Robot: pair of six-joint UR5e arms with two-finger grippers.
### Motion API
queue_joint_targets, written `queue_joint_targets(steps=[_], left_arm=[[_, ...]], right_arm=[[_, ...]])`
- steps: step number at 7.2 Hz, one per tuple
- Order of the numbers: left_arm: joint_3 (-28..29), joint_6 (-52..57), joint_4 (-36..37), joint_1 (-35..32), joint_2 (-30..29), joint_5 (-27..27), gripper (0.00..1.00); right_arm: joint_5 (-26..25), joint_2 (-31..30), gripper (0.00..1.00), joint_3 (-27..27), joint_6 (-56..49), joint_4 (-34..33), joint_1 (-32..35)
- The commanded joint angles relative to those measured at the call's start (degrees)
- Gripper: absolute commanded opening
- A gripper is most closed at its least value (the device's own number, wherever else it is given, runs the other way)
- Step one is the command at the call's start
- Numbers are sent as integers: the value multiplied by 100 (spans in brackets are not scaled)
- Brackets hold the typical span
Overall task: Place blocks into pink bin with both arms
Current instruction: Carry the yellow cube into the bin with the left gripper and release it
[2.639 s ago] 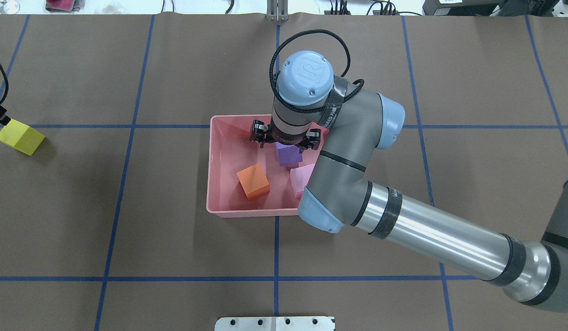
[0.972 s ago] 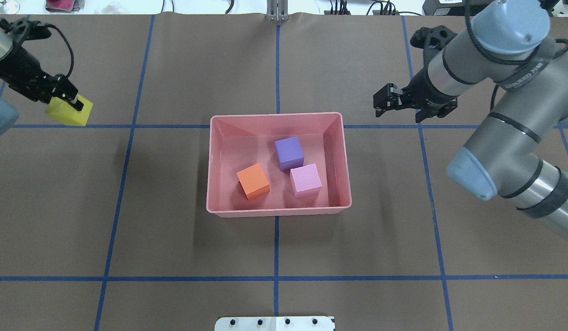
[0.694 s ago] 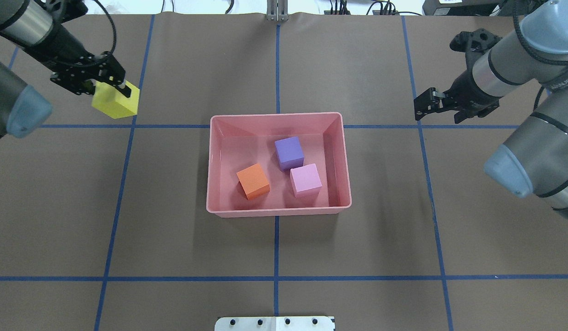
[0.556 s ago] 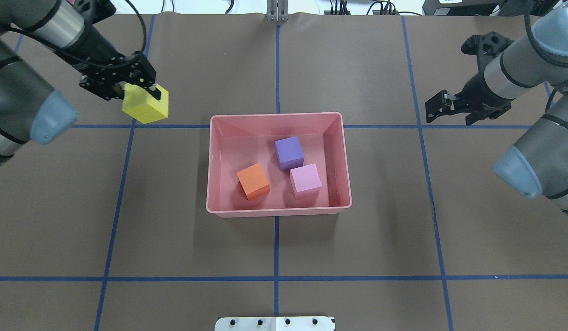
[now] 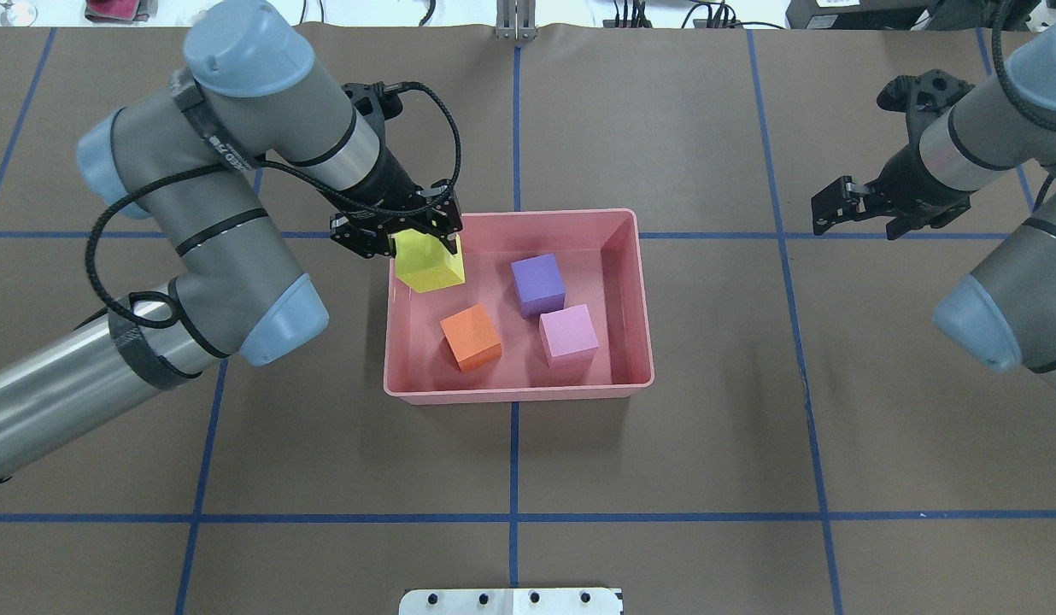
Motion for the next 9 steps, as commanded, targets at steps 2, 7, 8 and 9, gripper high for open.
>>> queue_joint_targets(steps=[2,7,8,9], left_arm=[[646,13,-183,171,-247,317,0],[752,30,-218,330,-273,643,82],[752,30,-253,330,-274,643,90],[752,39,-305,330,-274,643,92]], right_arm=[[0,-14,100,-23,-4,0,-8],[-9,-5,100,-84,-4,0,-8],[-9,4,100,-84,-4,0,-17],[-18,13,100,-84,-4,0,-17]])
